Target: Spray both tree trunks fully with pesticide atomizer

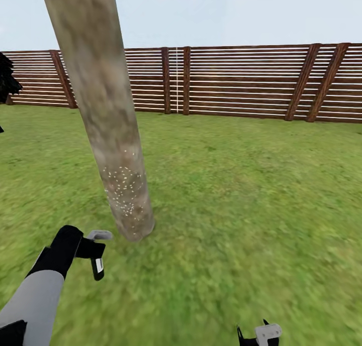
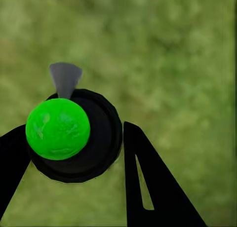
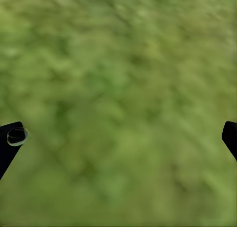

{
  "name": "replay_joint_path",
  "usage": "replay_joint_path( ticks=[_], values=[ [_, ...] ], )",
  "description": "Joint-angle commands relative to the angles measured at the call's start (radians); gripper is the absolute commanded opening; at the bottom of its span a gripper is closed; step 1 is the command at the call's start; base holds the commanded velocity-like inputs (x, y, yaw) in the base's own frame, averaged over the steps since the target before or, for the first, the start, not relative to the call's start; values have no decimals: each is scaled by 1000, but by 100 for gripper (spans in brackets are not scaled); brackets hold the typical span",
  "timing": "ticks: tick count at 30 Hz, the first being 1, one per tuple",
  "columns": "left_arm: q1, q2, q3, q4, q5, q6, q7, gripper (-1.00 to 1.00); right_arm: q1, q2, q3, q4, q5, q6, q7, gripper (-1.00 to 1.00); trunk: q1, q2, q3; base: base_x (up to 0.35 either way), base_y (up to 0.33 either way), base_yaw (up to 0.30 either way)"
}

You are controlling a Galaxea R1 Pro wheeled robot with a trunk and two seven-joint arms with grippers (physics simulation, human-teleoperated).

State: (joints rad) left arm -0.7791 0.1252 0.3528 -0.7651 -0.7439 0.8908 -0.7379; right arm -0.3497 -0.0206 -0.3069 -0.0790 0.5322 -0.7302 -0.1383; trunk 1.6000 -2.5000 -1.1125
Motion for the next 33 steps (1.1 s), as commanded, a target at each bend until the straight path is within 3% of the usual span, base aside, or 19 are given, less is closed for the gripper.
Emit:
replay_joint_path(
  ticks=[1,3,7,12,14,25,31,33],
  values=[
    [0,-13,3,-2,1,-3,3,-100,0,0,0,0,0,0,0,100,0,0,0,2,2,0],
    [1,-78,4,-3,-1,-6,13,-100,0,2,0,0,0,0,-2,100,0,0,0,0,0,0],
    [1,-113,3,-7,0,-9,61,-100,0,3,0,1,-3,0,-4,100,0,0,0,0,0,78],
    [19,-108,3,-14,-2,-11,106,-100,0,2,-1,1,-6,0,-5,100,0,0,0,0,0,93],
    [28,-103,3,-15,-3,-53,107,-100,0,2,-1,1,-6,0,-5,100,0,0,0,0,-59,4],
    [29,-113,4,-5,-2,-78,143,-100,0,3,-1,1,-6,0,-4,100,0,0,0,7,-261,8],
    [29,-112,6,-3,0,-78,144,-100,0,4,-1,1,-6,0,-4,100,0,0,0,117,-272,235],
    [29,-112,25,-6,0,-79,144,-100,0,3,-1,1,-6,0,-5,100,0,0,0,137,-272,274]
  ],
)
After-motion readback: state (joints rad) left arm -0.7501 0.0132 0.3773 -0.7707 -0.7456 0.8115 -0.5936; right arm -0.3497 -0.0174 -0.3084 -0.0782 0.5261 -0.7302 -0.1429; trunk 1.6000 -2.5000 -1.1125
